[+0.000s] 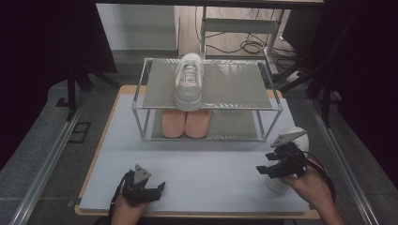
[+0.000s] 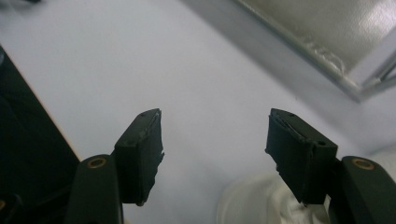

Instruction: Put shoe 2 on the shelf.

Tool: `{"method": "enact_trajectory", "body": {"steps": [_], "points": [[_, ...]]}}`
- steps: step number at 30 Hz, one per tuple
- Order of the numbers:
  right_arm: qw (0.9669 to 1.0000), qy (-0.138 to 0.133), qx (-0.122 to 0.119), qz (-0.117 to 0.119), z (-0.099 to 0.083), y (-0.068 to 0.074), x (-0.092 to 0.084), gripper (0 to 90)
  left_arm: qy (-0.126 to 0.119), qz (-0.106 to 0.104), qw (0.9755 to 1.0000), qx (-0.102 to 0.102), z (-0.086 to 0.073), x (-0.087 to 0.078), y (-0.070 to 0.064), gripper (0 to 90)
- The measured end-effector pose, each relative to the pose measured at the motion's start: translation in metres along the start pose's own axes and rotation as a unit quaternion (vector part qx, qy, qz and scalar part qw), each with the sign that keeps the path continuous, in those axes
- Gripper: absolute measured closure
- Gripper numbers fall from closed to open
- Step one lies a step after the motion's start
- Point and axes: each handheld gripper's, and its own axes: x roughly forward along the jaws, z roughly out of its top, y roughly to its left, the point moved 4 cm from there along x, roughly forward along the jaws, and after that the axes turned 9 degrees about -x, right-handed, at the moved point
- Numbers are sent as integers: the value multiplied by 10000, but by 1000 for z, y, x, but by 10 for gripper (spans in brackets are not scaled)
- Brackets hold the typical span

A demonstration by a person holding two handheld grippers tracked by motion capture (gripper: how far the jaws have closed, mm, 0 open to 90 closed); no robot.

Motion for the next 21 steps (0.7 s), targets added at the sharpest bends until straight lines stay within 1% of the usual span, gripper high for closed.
{"method": "enact_trajectory", "body": {"steps": [7, 12, 16, 19, 21], "points": [[9995, 311, 47, -85, -18, -3, -15, 367, -16, 5, 10000, -20, 0, 0, 0, 138], [9979, 634, 46, -116, -29, -6, -16, 370, -16, 3, 10000, -35, 0, 0, -1, 138], [9947, 1020, 60, -77, -37, -9, -9, 370, -1, 4, 10000, -6, 0, 0, 0, 138], [9914, 1309, -3, -24, -40, -12, -3, 354, -1, 3, 10000, -22, 0, 0, 0, 138], [9885, 1510, 1, 72, -42, -13, 1, 329, -3, 2, 10000, -22, 0, 0, 0, 137]]}}
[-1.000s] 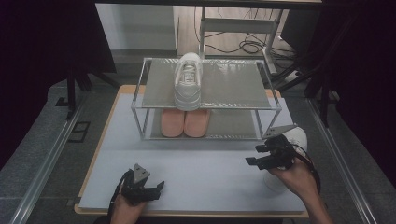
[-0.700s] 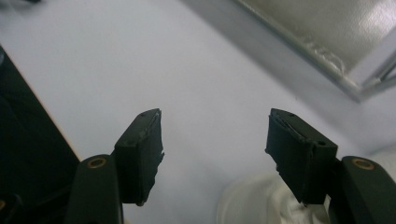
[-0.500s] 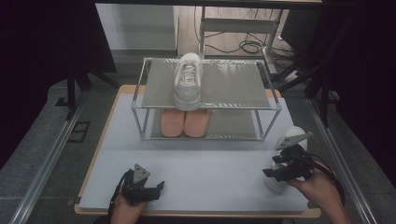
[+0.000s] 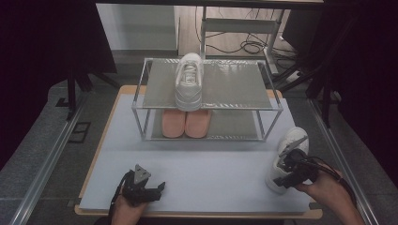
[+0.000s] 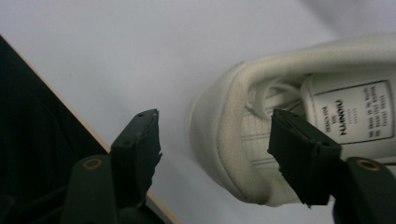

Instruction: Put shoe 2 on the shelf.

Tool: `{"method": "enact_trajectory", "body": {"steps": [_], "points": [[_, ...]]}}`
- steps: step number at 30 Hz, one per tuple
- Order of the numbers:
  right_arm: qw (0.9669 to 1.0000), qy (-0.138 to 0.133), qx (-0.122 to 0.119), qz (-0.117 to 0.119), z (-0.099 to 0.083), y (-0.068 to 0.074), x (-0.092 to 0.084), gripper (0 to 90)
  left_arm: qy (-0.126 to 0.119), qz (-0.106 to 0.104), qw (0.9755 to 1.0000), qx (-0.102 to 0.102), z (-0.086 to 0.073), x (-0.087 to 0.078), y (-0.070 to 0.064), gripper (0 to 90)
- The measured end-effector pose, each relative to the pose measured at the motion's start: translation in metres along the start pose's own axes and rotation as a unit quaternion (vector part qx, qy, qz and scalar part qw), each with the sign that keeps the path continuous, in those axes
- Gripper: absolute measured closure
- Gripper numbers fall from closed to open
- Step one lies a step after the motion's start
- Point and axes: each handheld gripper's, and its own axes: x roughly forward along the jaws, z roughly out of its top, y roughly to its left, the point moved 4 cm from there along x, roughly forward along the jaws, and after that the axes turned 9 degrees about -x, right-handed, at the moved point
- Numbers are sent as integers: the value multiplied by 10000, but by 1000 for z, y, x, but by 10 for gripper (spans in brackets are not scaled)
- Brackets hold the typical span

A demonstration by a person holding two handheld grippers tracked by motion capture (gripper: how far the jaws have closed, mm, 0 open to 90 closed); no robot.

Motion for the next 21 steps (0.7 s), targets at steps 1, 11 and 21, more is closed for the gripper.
{"method": "enact_trajectory", "body": {"steps": [1, 11, 21], "points": [[10000, 79, -18, 14, 0, -1, 2, 321, 1, 1, 10000, 0, 0, 0, 0, 137], [9954, 892, -338, 135, 7, -4, 16, 447, -1, 7, 10000, 4, 0, 0, 0, 137], [9905, 1243, -510, 310, 9, -5, 28, 576, 4, 1, 10000, 5, 0, 0, 0, 137]]}}
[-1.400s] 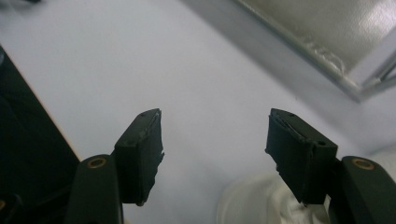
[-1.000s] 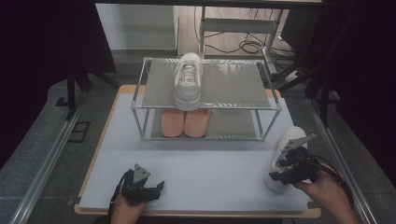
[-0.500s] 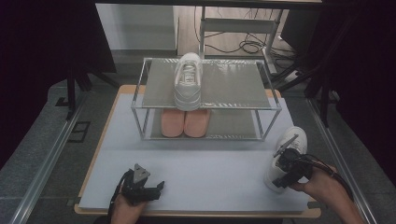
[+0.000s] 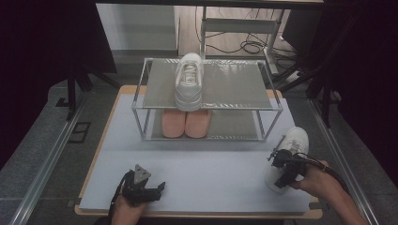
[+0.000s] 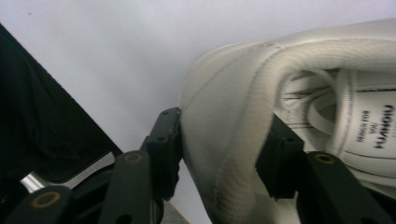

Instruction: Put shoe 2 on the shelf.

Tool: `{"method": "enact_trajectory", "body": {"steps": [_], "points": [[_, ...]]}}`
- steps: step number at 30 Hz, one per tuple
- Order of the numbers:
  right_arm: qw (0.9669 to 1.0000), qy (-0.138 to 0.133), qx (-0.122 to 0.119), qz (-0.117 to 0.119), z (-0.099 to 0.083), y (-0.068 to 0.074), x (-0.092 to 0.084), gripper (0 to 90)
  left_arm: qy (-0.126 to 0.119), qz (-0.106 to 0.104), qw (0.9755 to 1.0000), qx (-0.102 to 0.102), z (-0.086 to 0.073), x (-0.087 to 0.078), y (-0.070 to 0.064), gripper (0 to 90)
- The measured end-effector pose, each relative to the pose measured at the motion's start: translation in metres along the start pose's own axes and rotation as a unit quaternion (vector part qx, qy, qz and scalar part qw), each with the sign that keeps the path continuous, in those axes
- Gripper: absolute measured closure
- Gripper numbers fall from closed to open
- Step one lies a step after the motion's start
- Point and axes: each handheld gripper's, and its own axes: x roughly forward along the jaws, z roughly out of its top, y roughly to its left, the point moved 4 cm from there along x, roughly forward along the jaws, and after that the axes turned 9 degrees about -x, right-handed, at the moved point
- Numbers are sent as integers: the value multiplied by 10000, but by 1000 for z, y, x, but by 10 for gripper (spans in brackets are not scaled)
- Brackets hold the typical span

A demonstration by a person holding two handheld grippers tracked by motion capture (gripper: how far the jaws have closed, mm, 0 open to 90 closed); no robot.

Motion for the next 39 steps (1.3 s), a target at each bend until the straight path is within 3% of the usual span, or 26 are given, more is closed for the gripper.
{"method": "enact_trajectory", "body": {"steps": [4, 11, 21, 39], "points": [[10000, 29, -45, 84, 2, 3, 0, 675, -1, 0, 10000, -1, 0, 0, 0, 137], [10000, 68, -21, 30, 2, 6, 0, 720, 0, 0, 10000, 0, 0, 0, 0, 137], [10000, 62, 4, -58, 2, 13, -1, 744, 1, 0, 10000, -2, 0, 0, 0, 137], [10000, 34, 26, -48, -6, 40, -9, 745, 4, 1, 10000, -13, 0, 0, 0, 136]]}}
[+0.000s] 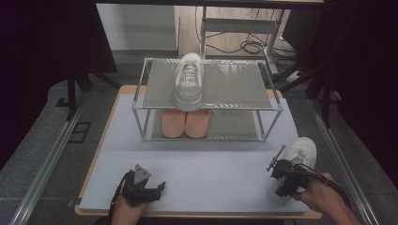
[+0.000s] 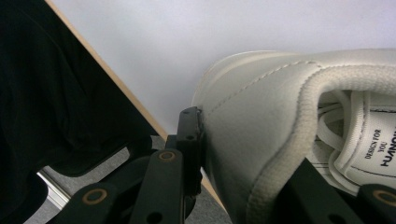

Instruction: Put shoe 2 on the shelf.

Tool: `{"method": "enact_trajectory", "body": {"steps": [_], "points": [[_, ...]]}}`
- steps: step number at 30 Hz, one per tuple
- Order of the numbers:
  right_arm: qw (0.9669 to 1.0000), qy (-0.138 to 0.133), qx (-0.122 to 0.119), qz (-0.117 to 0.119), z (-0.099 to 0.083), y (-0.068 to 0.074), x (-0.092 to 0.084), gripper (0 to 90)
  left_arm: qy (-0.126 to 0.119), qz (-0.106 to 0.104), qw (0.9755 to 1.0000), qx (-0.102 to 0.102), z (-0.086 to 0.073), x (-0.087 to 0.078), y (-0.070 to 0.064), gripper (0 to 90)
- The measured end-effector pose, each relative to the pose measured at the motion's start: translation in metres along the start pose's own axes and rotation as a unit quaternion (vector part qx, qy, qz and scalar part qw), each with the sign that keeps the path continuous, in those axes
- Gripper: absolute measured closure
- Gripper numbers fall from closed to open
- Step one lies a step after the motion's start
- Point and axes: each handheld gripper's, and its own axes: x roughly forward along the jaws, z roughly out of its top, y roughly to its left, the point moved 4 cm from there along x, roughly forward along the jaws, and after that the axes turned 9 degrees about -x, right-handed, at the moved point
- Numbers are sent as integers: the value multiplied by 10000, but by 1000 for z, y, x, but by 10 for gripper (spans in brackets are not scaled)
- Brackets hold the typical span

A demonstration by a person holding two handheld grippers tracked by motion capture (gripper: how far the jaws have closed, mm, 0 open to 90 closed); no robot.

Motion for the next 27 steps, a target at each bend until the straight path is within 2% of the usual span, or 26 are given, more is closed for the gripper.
{"method": "enact_trajectory", "body": {"steps": [7, 13, 15, 27], "points": [[9998, 56, -133, -127, 8, 16, -3, 745, -7, 4, 10000, 5, 0, 0, 0, 136], [9995, 67, -273, -111, 17, 31, -4, 743, -3, 4, 10000, 10, 0, 0, 0, 136], [9992, 106, -383, -54, 19, 36, -3, 743, -1, 4, 10000, 14, 0, 0, 0, 136], [9959, 160, -889, -86, 37, 64, -4, 742, -1, 5, 10000, 10, 0, 0, 0, 136]]}}
